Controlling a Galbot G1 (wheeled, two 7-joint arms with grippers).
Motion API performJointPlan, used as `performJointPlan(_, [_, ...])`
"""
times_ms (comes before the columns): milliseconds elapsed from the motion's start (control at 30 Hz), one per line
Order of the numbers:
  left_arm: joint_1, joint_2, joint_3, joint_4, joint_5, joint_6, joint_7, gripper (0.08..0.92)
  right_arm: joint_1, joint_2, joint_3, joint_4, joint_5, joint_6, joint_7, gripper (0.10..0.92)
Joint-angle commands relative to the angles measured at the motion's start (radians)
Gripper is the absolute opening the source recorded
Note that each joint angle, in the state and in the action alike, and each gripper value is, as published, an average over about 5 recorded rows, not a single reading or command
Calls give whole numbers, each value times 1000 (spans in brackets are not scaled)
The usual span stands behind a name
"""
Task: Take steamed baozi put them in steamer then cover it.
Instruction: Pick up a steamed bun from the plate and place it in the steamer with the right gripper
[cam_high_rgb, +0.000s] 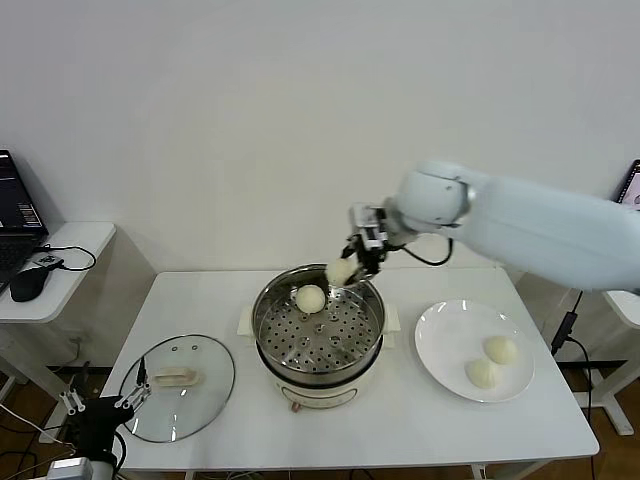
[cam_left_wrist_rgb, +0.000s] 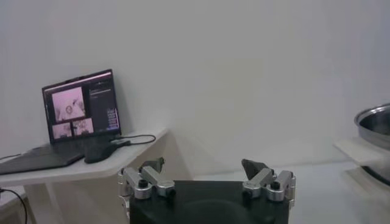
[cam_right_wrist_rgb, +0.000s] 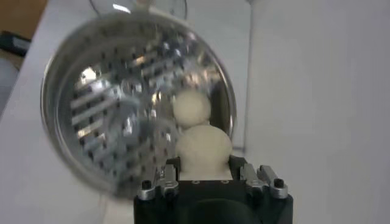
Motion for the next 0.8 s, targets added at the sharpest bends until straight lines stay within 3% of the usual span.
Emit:
performJointPlan(33, [-1,-6,-3,2,0,-1,0,823,-74,190,-27,-64,61,-75,40,518])
performJointPlan(800, [-18,-5,-2,15,-7,-3,0,823,-183,313,-28,-201,1,-105,83,536])
